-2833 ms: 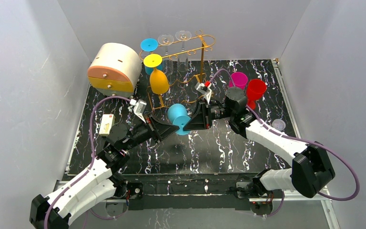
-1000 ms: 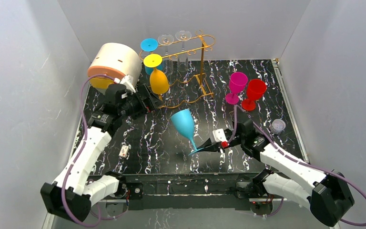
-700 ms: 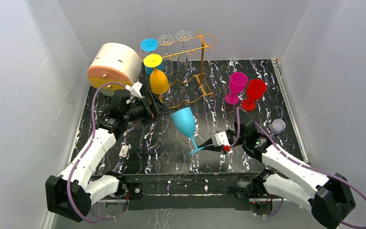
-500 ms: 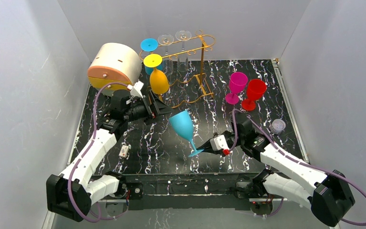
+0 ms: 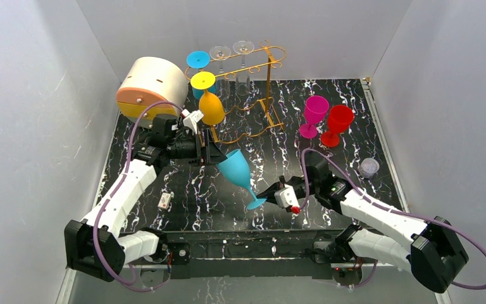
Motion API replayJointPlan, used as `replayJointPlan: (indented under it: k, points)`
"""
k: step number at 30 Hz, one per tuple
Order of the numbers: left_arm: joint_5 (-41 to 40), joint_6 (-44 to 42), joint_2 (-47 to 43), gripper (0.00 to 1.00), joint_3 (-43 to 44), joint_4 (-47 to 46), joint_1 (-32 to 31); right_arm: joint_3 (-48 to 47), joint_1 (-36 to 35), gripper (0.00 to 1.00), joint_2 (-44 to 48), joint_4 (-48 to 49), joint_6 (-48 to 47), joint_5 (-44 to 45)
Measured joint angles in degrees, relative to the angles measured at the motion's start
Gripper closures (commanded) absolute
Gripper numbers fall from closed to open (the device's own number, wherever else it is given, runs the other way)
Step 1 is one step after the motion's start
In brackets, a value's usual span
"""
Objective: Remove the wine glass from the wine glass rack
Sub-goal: Place the wine glass at the center of the board.
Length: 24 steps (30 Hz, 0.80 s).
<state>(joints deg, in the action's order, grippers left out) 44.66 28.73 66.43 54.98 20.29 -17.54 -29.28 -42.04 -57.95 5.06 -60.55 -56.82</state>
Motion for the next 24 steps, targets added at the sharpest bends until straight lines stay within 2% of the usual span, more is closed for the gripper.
replayJointPlan:
  k: [8, 17, 20, 24]
  points:
    - [2.9, -8.7, 1.9, 0.62, 3.8, 7.4, 0.1, 1.1, -2.3, 0.99, 0.3, 0.4, -2.7, 4.2]
    - [5.8, -12.9, 2.0, 0.81, 5.3, 9.0, 0.4, 1.1, -3.1, 0.99, 0.2, 0.2, -4.7, 5.9]
    - [5.8, -13.4, 1.9, 0.98, 5.3, 9.2, 0.6, 1.1, -3.1, 0.99, -0.1, 0.2, -5.2, 5.9]
    - [5.4, -13.7, 1.9, 1.00, 5.3, 9.8, 0.8, 1.1, -3.1, 0.98, -0.4, 0.0, -6.0, 6.4]
